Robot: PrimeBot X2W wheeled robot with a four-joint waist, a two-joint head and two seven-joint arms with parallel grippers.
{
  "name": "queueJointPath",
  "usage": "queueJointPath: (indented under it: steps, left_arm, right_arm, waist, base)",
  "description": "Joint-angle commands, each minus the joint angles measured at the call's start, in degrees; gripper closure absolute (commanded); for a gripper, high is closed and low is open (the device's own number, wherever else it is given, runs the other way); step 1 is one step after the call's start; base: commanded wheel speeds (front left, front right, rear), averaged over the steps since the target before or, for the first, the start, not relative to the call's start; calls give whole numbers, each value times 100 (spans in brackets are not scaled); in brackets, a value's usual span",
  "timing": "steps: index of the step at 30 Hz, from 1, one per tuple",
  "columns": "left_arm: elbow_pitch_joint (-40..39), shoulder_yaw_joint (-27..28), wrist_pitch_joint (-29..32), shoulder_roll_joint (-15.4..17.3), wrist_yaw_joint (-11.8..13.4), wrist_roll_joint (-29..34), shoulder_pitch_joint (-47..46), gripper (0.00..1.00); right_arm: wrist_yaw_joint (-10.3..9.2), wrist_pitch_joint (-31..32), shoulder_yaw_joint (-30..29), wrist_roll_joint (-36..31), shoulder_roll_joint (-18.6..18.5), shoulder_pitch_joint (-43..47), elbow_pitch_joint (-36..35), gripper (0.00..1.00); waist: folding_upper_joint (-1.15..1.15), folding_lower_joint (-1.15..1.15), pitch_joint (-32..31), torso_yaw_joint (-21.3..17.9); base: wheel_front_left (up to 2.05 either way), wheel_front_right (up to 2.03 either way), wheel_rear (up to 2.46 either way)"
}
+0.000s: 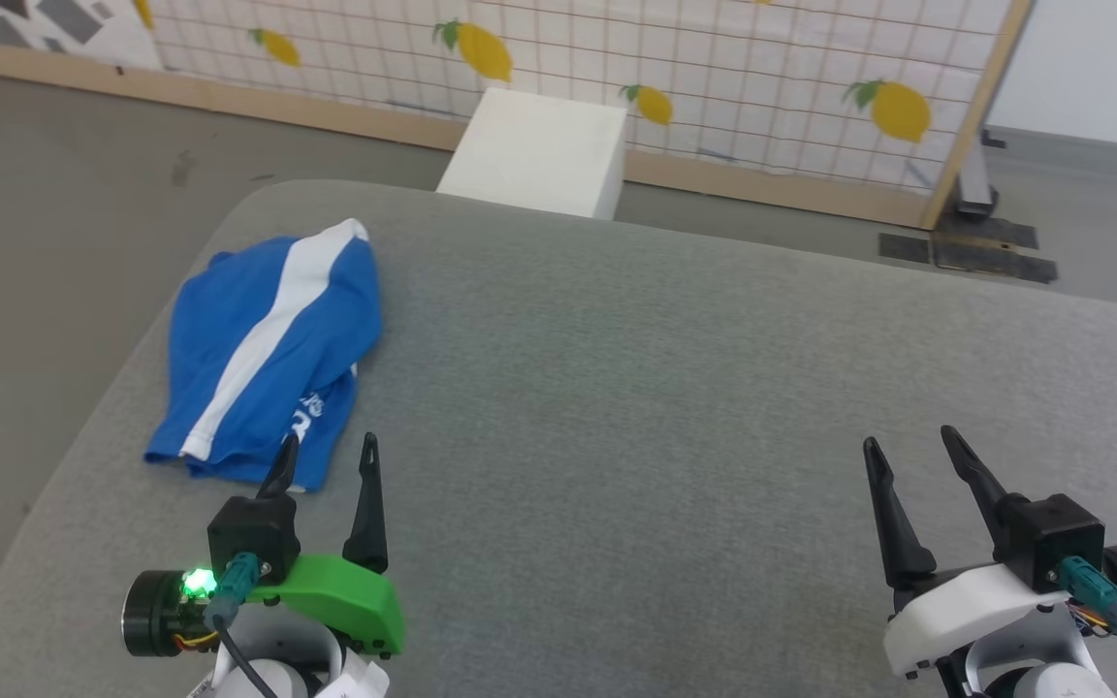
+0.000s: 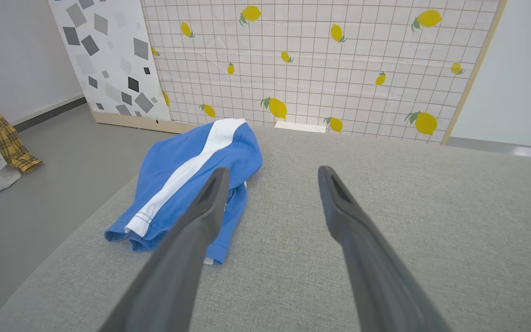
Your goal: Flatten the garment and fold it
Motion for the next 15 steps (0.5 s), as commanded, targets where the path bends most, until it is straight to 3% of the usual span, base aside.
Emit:
queueJointPath:
  steps: [1, 15]
  left_arm:
    - [32, -19, -64, 36, 40, -29, -100, 0]
    - [67, -108, -230, 2, 161, -124, -45, 0]
  right_arm:
    - [-4, -57, -5, 61, 5, -49, 24, 0]
    - [-5, -139, 37, 43, 7, -55, 44, 0]
  waist:
    - [0, -1, 5, 204]
    - [0, -1, 63, 637]
  base:
    - [-12, -12, -12]
    - [-12, -12, -12]
